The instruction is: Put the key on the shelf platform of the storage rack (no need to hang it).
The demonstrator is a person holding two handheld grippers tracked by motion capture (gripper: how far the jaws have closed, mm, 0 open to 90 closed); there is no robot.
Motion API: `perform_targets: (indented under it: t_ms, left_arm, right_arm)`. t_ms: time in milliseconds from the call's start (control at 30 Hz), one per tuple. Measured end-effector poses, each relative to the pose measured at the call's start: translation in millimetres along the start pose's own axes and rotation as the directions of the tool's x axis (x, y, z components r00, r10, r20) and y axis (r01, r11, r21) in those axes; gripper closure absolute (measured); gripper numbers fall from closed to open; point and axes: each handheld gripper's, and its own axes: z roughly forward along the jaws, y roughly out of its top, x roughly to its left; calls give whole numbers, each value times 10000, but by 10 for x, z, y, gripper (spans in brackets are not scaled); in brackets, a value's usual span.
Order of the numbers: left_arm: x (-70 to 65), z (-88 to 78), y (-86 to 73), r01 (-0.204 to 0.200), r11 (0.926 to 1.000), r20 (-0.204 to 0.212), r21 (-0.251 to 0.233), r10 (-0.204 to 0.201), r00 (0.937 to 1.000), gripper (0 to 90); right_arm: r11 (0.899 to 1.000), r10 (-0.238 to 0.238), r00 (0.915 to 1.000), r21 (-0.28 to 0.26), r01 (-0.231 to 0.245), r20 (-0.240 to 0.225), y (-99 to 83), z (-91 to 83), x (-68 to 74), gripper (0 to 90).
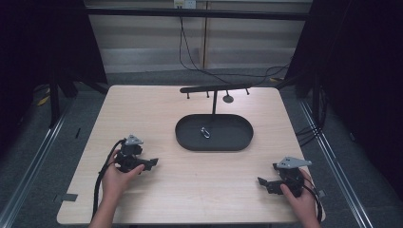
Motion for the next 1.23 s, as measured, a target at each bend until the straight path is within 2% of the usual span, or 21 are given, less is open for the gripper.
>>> perform_targets:
  t_ms: [133, 200, 300, 333, 433, 467, 567, 733, 1233]
  left_arm:
    - [17, -13, -69, 119, 9999, -105, -67, -120, 9999, 186]
    - [18, -29, -90, 38, 10000, -79, -81, -39, 10000, 186]
    - [5, -47, -118, -218, 9998, -171, -44, 217, 9996, 186]
    - [-4, -42, -132, -278, 9995, -259, -170, 273, 9993, 186]
    - [-24, -47, -153, -736, 9973, -372, -57, 733, 9966, 183]
    - [-38, -36, -162, -758, 9970, -446, -185, 749, 9962, 178]
    - [-51, -43, -178, -1033, 9946, -479, -118, 1027, 9936, 164]
    - [-53, -36, -240, -982, 9930, -484, -663, 951, 9943, 162]
    - [-51, -37, -246, -1015, 9928, -466, -630, 987, 9940, 152]
  right_arm:
    - [10000, -13, 10000, -4, 13, 0, 0, 0, -1, 135]
    - [10000, -13, 10000, -5, 13, 12, 0, 0, 0, 135]
    - [10000, -16, 10000, -4, 16, 2, 0, 0, -1, 135]
    - [10000, -19, 10000, -8, 19, 12, 0, 1, -1, 135]
    - [10000, -14, 10000, -5, 14, 12, 0, 0, 0, 135]
    - [10000, -16, 10000, -5, 17, 12, 0, 0, 0, 135]
    - [10000, -1, 10000, -3, 1, 12, -1, 0, 1, 135]
    - [10000, -1, 10000, 0, 1, 1, -1, 0, 0, 135]
    - [10000, -1, 10000, -5, 1, 13, -1, 0, 1, 136]
